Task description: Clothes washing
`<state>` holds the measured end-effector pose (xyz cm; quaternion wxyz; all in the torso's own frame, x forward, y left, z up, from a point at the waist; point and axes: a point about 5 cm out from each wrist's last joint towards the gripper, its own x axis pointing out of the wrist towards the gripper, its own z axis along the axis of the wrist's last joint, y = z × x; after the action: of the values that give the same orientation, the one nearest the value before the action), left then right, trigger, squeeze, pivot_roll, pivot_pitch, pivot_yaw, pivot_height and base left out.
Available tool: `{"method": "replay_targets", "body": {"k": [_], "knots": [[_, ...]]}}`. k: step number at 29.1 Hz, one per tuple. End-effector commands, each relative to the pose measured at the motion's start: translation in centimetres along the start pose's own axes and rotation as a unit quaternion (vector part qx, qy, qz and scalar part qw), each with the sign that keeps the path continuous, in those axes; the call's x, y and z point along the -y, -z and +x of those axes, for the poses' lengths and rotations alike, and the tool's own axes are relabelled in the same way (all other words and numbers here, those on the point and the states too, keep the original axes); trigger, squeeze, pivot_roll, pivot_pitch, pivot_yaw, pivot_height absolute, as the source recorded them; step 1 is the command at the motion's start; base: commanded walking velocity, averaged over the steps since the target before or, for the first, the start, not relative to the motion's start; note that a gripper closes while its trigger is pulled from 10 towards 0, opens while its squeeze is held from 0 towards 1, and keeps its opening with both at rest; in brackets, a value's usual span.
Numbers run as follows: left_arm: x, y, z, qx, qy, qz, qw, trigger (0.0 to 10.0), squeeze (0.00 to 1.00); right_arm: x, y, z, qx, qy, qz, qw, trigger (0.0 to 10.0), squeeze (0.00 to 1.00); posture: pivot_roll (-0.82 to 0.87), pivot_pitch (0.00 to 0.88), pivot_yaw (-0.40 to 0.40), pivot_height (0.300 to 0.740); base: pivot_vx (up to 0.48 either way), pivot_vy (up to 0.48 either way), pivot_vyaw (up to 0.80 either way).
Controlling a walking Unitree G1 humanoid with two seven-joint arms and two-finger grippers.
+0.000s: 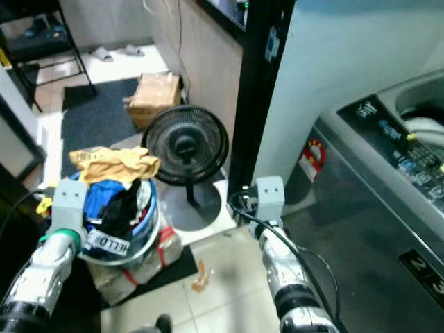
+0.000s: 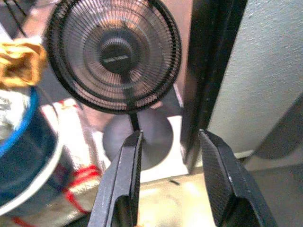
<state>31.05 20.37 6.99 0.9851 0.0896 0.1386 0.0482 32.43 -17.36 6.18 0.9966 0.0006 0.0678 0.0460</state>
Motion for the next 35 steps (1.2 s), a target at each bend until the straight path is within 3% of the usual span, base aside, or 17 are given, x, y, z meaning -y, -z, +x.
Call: {"method": "replay_targets", "body": {"k": [1,9,23,35], "knots": [[-0.61,1.24,-0.1,-0.014,0.003,-0.024,1.0,10.0,0.0,-0.14,0.13,-0.09,0.006,0.012,0.006,1.0,10.0,0.0,0.02,0.018,0.012,0.74,0.0,0.0,0.79],[-0.9,1.38,0.01,-0.007,0.0,-0.031,0.999,10.0,0.0,0.53,0.36,-0.39,0.008,0.04,0.019,0.999,10.0,0.0,0.03,0.021,0.008,0.74,0.0,0.0,0.79],[-0.85,1.23,0.01,0.014,0.007,-0.024,1.0,10.0,0.0,0.45,0.26,-0.27,0.01,0.029,0.007,0.999,10.0,0.0,0.02,0.026,0.003,0.74,0.0,0.0,0.79],[-0.58,0.97,0.07,0.029,0.013,-0.013,0.999,10.0,0.0,-0.09,0.0,-0.07,0.014,-0.005,-0.009,1.0,10.0,0.0,0.02,0.023,0.0,0.74,0.342,0.0,0.08]]}}
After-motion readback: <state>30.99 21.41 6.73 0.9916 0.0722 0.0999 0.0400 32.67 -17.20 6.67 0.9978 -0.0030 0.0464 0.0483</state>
